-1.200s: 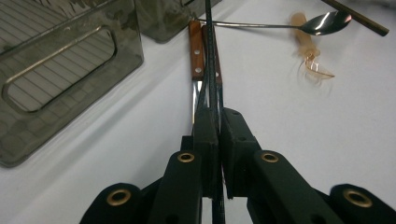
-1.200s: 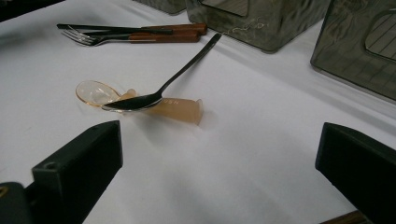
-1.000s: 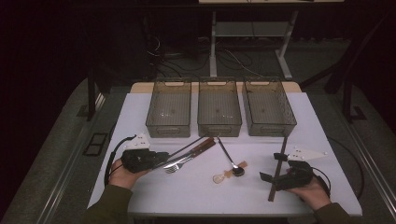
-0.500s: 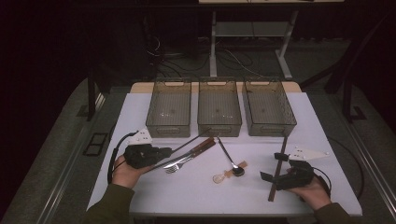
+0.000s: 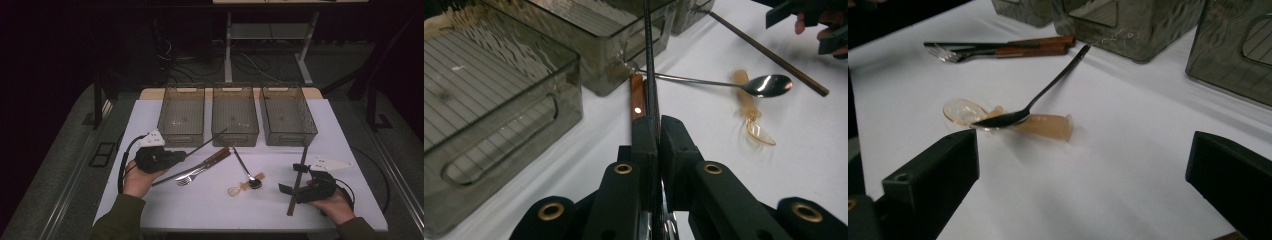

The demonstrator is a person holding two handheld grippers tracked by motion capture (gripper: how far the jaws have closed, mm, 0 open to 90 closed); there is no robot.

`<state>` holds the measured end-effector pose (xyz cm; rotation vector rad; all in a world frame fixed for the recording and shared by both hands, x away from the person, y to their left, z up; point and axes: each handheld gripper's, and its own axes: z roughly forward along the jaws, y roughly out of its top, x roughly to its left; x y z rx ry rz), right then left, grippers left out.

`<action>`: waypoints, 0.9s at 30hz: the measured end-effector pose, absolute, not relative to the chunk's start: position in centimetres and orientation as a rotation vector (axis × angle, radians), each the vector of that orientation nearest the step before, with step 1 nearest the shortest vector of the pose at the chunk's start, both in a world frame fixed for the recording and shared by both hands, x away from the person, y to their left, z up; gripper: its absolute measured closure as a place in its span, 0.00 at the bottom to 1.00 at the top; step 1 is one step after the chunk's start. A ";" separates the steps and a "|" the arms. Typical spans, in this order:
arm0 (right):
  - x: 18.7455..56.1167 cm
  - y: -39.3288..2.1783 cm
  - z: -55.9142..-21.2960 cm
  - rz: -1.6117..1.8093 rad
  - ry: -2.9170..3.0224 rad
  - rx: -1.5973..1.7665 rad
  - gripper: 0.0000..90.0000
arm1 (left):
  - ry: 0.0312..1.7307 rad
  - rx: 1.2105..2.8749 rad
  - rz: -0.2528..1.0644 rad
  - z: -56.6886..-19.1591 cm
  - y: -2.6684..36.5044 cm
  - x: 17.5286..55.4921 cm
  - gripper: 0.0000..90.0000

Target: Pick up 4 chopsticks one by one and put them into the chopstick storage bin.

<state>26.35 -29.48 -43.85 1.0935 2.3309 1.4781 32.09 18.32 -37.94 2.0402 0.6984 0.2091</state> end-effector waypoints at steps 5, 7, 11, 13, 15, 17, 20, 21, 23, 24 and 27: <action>26.6 -29.7 -43.9 1.488 2.316 1.118 0.01 | 0.712 2.011 0.216 -37.2 18.4 32.9 0.95; 26.6 -29.7 -43.9 1.488 2.317 1.106 0.01 | 0.711 2.014 0.225 -37.1 18.4 33.1 0.95; 26.4 -29.5 -43.8 1.496 2.328 1.093 0.01 | 0.723 2.008 0.214 -37.1 18.4 33.7 0.95; 26.5 -29.3 -43.8 1.492 2.328 1.102 0.01 | 0.733 2.019 0.226 -36.7 18.4 34.5 0.95; 26.5 -29.4 -43.8 1.484 2.317 1.108 0.01 | 0.740 1.993 0.228 -36.3 18.3 35.1 0.95; 26.5 -29.6 -43.7 1.489 2.311 1.111 0.01 | 0.740 1.982 0.240 -36.0 18.2 35.6 0.95; 26.4 -29.8 -43.7 1.493 2.319 1.111 0.01 | 0.753 1.956 0.248 -36.0 18.2 36.6 0.95; 26.4 -29.7 -43.7 1.496 2.317 1.105 0.01 | 0.764 1.953 0.251 -36.1 18.2 36.9 0.95; 26.4 -29.7 -43.7 1.497 2.315 1.107 0.01 | 0.776 1.942 0.253 -36.1 18.3 37.4 0.95; 26.4 -29.7 -43.7 1.496 2.315 1.107 0.01 | 0.784 1.939 0.251 -36.1 18.4 37.7 0.95; 26.4 -29.7 -43.8 1.491 2.313 1.110 0.01 | 0.804 1.923 0.264 -36.1 18.5 38.7 0.95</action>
